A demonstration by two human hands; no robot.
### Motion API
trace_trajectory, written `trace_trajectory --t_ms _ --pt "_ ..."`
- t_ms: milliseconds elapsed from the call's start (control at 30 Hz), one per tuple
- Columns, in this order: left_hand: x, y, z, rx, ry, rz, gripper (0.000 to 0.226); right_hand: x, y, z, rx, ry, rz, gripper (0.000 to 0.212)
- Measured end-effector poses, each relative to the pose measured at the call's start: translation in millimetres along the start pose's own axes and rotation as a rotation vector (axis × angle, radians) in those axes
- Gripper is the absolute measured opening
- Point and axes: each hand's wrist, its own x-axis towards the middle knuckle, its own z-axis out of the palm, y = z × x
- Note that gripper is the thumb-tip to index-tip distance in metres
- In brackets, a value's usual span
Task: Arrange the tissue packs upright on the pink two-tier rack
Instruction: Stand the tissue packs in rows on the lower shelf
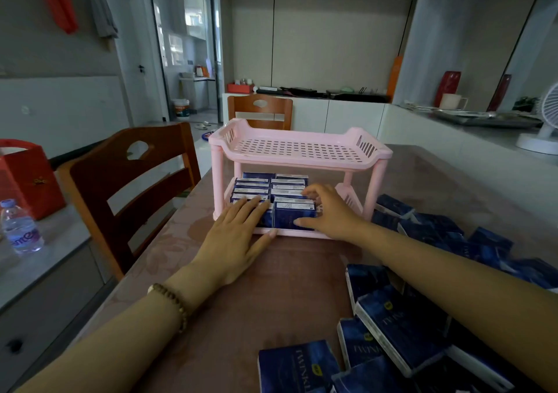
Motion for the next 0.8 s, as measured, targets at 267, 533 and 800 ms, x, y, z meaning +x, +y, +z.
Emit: trace_trajectory --t_ms 267,533,800 --pt "40 5 -9 0.004 -0.085 -0.103 0.09 29 -6 4 0.601 0.003 0.339 0.057" --pt "52 4 2 0.101 -0.11 -0.146 0.077 59 -2 29 0.656 -0.01 0.453 0.075" --pt "52 2 3 0.115 -0.092 -0.128 0.073 65 -13 7 0.221 0.047 0.07 0.05"
